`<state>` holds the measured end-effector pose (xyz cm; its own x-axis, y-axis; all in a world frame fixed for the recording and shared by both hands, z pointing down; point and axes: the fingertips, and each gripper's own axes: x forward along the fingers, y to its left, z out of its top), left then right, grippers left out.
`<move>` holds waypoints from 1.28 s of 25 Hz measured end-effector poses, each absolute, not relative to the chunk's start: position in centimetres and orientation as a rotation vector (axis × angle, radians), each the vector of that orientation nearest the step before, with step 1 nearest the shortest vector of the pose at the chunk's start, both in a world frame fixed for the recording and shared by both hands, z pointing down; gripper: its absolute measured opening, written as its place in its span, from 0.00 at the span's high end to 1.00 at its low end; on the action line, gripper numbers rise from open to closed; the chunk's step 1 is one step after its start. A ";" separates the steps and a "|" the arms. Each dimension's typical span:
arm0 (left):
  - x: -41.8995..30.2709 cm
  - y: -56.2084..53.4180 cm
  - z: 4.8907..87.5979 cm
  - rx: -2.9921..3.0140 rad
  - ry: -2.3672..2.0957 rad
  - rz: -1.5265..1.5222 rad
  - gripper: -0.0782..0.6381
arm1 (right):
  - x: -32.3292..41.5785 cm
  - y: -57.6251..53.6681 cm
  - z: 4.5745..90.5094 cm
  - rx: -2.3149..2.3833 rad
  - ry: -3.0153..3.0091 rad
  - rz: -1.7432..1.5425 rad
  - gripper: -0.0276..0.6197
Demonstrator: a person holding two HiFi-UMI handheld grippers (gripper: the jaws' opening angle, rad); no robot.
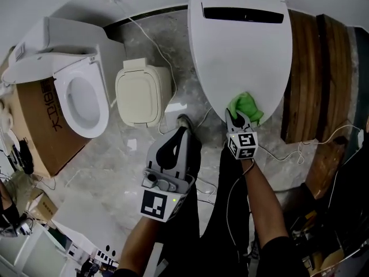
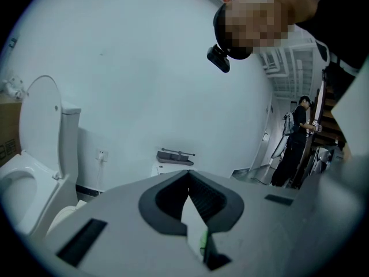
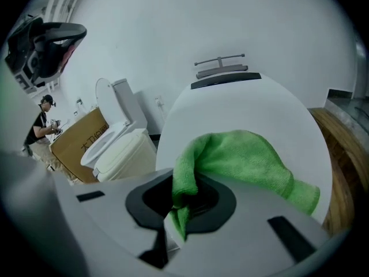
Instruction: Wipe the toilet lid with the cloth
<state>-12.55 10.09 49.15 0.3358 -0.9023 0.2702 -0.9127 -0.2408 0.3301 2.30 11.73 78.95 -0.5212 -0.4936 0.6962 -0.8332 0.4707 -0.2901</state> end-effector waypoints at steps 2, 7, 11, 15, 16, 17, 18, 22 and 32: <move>-13.4 10.3 48.9 2.177 -1.608 0.027 0.88 | 1.6 11.5 78.9 1.127 -2.186 0.864 0.91; -15.6 11.0 49.0 2.149 -1.649 0.013 0.88 | -1.1 10.6 78.8 1.109 -2.206 0.880 0.91; -16.7 11.7 49.0 2.123 -1.677 0.012 0.88 | -5.2 9.2 78.7 1.074 -2.211 0.885 0.91; -17.4 12.4 48.1 2.120 -1.714 0.039 0.88 | -13.5 7.0 78.5 0.869 -2.228 1.011 0.90; -17.5 12.5 47.6 2.121 -1.722 0.043 0.88 | -15.4 5.9 77.6 0.835 -2.251 1.030 0.90; -17.5 12.7 46.9 2.124 -1.730 0.044 0.88 | -16.9 4.7 76.1 0.825 -2.285 1.040 0.90; -17.6 12.8 46.2 2.127 -1.737 0.043 0.88 | -17.9 3.3 74.2 0.827 -2.327 1.044 0.90; -17.8 12.9 42.3 2.122 -1.767 0.021 0.88 | -19.3 -0.2 65.3 0.814 -2.461 0.999 0.90; -16.7 10.3 27.1 2.190 -1.814 -0.051 0.88 | -11.4 -2.4 42.0 0.920 -2.586 0.796 0.90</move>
